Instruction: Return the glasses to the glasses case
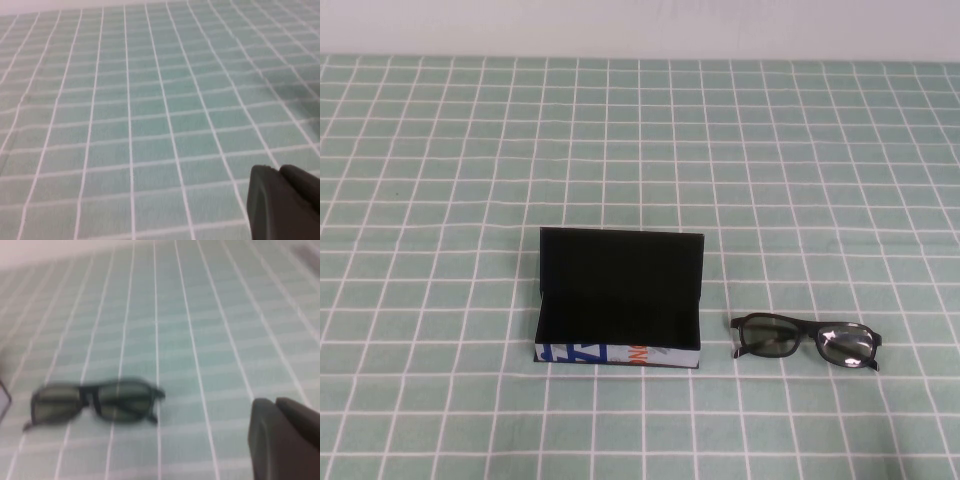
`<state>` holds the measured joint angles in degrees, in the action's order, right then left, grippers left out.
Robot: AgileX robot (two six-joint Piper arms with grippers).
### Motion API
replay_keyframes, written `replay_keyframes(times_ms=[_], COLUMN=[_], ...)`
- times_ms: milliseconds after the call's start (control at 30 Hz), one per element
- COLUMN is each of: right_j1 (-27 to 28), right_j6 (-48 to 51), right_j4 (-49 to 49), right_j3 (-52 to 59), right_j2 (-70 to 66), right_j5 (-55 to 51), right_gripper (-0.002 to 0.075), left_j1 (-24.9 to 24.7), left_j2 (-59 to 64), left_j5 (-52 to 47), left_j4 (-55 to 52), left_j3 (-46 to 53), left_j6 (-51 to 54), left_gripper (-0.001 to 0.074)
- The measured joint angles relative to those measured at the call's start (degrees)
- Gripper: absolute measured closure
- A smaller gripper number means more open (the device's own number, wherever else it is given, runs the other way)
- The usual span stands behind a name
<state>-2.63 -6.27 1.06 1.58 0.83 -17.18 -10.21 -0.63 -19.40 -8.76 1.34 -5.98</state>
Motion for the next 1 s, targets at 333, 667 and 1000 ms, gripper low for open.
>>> replay_keyframes(times_ms=[333, 667, 1000], right_j1=[0.0, 0.0, 0.0], right_j6=[0.2, 0.2, -0.3], right_j4=[-2.2, -2.5, -2.5], right_j3=[0.0, 0.0, -0.2], right_j2=[0.0, 0.0, 0.0], right_j5=[17.5, 28.8, 55.8], right_gripper=[0.0739, 0.074, 0.074], left_j1=[0.0, 0.0, 0.0], left_j2=[0.0, 0.0, 0.0], left_j5=[23.3, 28.6, 54.3], left_j4=[0.0, 0.0, 0.0], left_j3=[0.1, 0.1, 0.2], left_j6=[0.0, 0.0, -6.4], left_gripper=[0.0737, 0.0737, 0.0737])
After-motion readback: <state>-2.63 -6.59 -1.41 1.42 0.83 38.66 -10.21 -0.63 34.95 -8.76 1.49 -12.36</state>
